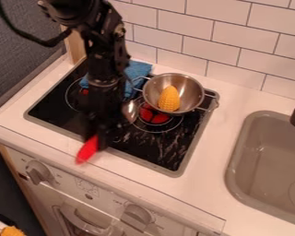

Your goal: Put the orange spoon over the blue cloth and left burner

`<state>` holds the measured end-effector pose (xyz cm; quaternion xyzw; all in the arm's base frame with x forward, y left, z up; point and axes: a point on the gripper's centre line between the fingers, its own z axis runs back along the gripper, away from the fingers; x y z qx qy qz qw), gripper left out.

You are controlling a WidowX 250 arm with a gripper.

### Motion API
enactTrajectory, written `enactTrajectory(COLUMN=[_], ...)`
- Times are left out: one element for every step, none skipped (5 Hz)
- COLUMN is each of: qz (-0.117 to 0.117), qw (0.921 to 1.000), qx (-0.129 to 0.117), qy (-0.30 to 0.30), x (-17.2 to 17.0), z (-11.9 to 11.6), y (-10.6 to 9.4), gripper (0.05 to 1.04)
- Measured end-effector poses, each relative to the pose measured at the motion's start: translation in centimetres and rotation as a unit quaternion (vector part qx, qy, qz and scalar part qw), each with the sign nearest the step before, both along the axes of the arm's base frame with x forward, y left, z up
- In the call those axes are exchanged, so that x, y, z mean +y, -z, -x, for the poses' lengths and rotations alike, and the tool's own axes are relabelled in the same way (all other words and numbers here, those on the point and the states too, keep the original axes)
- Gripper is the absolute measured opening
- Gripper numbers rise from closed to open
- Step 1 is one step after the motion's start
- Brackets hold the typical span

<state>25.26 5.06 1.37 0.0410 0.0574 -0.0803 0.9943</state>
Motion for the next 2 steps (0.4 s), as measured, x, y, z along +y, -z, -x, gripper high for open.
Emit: enactTrajectory(qz=[-0.006,0.003], qw=[0.9989,0.9959], qx=[-0.014,-0.033], qy=[-0.044,-0.084], x=[1.3,2.9], z=[0.9,-0.3], y=[-2.6,-3.8], gripper=[0.381,0.381])
